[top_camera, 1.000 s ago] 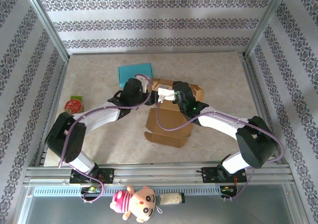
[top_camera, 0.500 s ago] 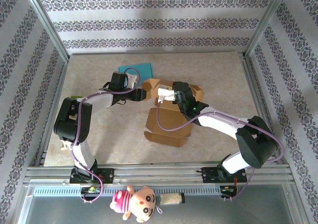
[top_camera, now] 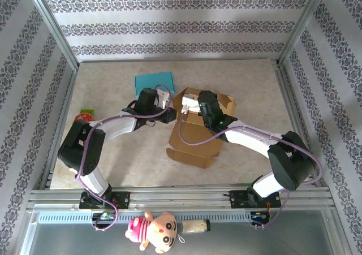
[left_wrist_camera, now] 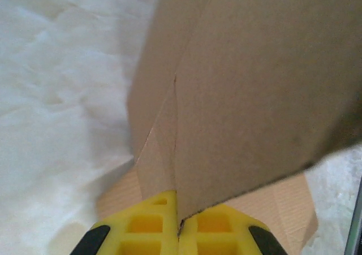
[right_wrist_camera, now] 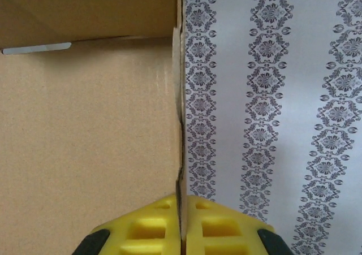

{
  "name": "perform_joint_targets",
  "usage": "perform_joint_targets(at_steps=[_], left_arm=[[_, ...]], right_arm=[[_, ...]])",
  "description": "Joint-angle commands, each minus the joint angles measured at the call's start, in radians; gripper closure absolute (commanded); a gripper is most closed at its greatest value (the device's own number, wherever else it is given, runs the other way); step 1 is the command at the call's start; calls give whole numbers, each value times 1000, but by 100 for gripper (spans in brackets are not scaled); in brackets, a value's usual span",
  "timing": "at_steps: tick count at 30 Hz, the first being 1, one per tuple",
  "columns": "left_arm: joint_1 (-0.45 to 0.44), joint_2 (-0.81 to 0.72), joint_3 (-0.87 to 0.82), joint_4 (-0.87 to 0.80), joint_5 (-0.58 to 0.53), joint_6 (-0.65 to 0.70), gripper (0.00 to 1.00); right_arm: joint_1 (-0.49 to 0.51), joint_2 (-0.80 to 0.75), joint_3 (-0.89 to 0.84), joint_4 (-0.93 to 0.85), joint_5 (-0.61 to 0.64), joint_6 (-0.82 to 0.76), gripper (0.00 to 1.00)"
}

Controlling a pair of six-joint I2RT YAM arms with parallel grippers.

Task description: Fold the paper box

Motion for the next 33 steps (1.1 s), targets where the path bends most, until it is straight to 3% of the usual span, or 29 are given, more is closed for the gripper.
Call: perform_joint_targets(at_steps=[1,8,11,15,17,23,26,30,33], left_arm=[[-49,-34,-10,85,-87,-89,95],[-137,25,-85,219,-146,-171,89],[-151,113,-127,375,-132,-211,85],[-149,181,-157,523,-98,-237,72],[-149,168,-155,487,-114,-192,65],[-143,59,-157,293,-237,-25,59],[-133,-27,-198,279,-256,31,52],[-128,-184,-282,279,-267,145,50],[-123,-318,-348,270,-359,268,50]], right_arm=[[9,12,26,58,-17,17,93],[14,10,4,117,4,12,93],[29,0,-46,182,3,11,93],[43,-17,-120,254,19,10,93],[44,-28,-159,290,17,4,93],[45,-11,-200,317,5,7,93],[46,23,-197,334,15,4,93],[49,42,-197,346,14,-2,93],[50,40,-197,349,3,-5,93]])
